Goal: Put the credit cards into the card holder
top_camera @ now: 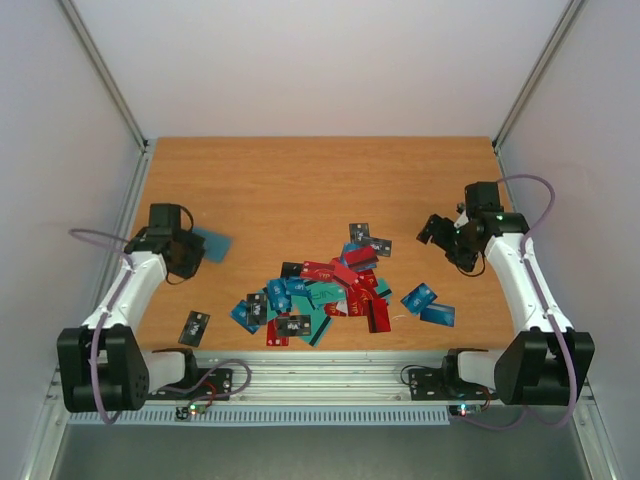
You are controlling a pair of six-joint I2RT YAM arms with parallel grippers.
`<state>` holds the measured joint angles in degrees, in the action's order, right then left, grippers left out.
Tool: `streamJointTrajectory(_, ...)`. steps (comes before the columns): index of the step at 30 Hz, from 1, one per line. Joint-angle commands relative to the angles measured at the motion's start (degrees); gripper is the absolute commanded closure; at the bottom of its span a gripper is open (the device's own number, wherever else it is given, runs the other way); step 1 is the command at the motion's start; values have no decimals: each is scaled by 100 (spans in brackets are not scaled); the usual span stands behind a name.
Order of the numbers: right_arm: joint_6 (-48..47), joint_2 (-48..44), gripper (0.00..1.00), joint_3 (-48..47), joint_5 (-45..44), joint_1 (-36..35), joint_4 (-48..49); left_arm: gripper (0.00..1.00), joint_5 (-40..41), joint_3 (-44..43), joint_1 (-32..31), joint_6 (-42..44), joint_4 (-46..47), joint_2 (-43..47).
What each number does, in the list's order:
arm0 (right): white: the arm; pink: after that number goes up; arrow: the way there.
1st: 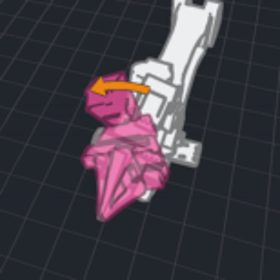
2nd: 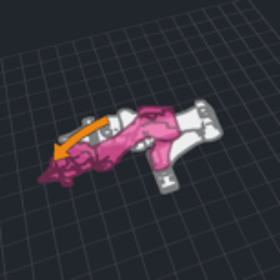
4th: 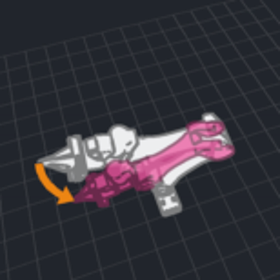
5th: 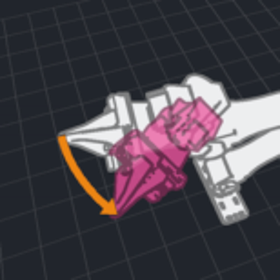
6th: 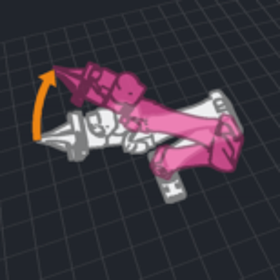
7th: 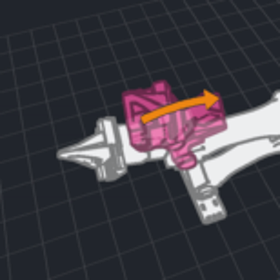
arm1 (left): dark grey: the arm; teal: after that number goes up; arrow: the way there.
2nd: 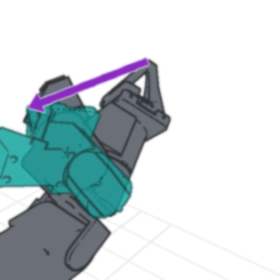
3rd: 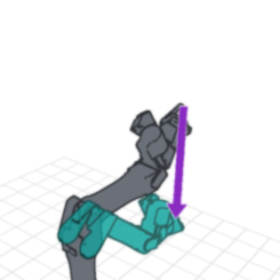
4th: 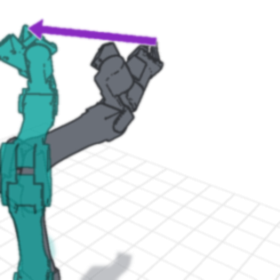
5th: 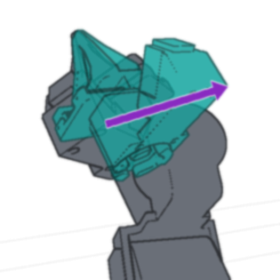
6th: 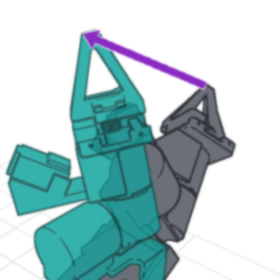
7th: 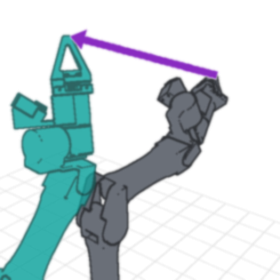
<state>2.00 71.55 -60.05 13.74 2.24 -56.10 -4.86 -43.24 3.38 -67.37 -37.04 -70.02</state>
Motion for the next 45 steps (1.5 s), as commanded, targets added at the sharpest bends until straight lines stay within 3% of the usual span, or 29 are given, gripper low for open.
streamJointTrajectory(1, -447, -76, 4, -425, 997, -211, 14, 100, -834, -634, -16, 1549, 262, 177)
streamJointTrajectory(6, -612, -56, 4, -830, 2250, -654, 68, 100, -1536, -1372, -477, 2590, 217, 127)
streamJointTrajectory(11, -725, 20, 2, -1394, 2590, -1280, -53, 99, -2125, -2119, -1166, 3556, 50, -113)
streamJointTrajectory(21, -451, -3, 4, -1932, 3451, -1869, 231, 99, -3627, -3152, -2081, 4435, -129, -491)
streamJointTrajectory(26, -286, 21, 7, -2010, 3681, -2185, 462, 100, -4236, -3357, -2410, 4483, -12, -574)
streamJointTrajectory(33, 96, 123, 21, -2133, 3845, -2462, 869, 100, -4340, -3735, -2723, 4579, -343, -697)
streamJointTrajectory(45, 103, 475, 46, -2594, 3400, -2960, 691, 100, -3993, -3902, -3111, 4382, -319, -731)
